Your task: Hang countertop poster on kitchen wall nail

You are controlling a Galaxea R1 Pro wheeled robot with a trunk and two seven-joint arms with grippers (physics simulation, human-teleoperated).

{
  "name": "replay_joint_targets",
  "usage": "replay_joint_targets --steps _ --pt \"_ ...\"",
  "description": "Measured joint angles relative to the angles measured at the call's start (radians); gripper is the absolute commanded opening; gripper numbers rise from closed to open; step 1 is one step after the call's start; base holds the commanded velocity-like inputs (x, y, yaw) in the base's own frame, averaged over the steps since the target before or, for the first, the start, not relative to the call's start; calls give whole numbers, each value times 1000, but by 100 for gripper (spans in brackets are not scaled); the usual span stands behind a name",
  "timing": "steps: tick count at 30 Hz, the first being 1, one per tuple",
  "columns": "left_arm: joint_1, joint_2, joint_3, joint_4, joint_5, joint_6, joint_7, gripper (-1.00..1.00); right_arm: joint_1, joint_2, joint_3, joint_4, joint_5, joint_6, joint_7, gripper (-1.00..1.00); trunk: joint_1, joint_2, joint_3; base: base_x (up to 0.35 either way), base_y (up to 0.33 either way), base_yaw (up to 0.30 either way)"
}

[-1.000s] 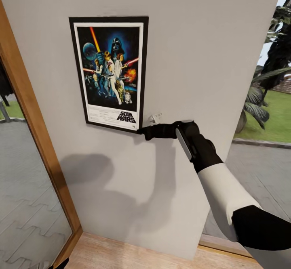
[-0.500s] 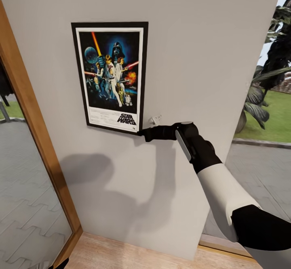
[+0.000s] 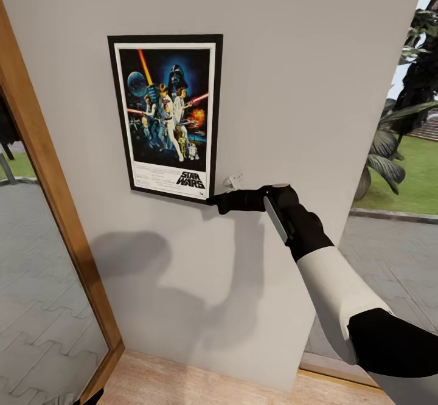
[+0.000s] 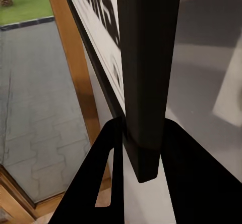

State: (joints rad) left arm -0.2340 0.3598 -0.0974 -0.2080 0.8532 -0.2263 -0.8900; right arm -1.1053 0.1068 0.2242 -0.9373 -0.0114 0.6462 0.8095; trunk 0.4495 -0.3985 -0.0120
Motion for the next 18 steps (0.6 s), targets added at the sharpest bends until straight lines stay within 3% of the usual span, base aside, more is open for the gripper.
replay_joint_targets --steps 18 --pt "0 0 0 0 0 -1 0 100 0 0 1 -2 0 -45 25 -100 0 0 0 0 0 0"
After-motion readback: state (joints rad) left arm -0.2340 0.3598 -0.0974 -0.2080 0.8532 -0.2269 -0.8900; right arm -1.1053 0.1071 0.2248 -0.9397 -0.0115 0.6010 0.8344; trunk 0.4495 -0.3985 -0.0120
